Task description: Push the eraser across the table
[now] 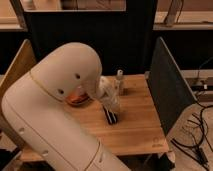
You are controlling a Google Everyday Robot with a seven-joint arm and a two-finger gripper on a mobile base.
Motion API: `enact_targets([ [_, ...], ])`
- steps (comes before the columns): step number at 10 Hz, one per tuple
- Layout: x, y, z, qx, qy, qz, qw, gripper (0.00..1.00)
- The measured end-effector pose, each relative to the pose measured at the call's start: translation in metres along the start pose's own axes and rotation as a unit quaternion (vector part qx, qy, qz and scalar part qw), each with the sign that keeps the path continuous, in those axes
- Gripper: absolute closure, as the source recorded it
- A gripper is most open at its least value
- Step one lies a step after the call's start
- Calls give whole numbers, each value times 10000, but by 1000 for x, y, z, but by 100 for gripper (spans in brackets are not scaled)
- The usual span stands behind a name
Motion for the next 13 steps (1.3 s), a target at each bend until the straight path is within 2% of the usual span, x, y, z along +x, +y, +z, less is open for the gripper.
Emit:
enact_targets([
  [3, 7, 24, -7, -47, 43, -245, 9997, 100],
  [7, 9, 71, -28, -256, -124, -711, 9971, 100],
  [10, -9, 98, -42, -313, -468, -1026, 9931, 100],
  [11, -15, 102, -45, -336, -565, -1056, 9922, 100],
  [13, -36, 109, -55, -414, -884, -1088, 9893, 100],
])
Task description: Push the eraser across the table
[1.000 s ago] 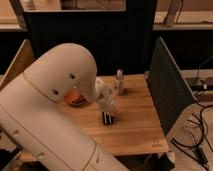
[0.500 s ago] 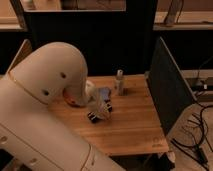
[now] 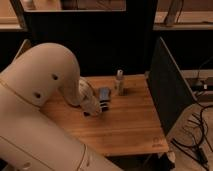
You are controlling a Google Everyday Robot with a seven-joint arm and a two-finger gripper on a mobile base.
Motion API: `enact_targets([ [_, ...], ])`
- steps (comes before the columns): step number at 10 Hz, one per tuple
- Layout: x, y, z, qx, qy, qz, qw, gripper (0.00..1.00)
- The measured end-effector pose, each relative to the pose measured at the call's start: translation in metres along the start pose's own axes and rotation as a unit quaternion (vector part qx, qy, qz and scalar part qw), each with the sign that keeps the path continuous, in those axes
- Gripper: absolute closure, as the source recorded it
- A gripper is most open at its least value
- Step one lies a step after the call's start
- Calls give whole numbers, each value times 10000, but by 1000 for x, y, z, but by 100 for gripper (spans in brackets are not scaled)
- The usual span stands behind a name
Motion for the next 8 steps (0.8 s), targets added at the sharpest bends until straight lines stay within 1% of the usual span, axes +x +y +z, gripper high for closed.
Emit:
enact_targets([
  [1, -4, -2, -3, 2, -72, 20, 10000, 100],
  [2, -13, -10, -12, 33, -257, 89, 9996, 100],
  [3, -19, -25, -27, 115, -462, 223, 9986, 100],
  [4, -24, -48, -46, 210, -687, 444, 9964, 100],
  [5, -22, -77, -71, 270, -950, 810, 9918, 100],
  [6, -17, -108, -95, 269, -1234, 1272, 9838, 100],
  [7, -5, -140, -116, 237, -1497, 1815, 9716, 100],
  [8, 6, -160, -126, 200, -1641, 2188, 9616, 100],
])
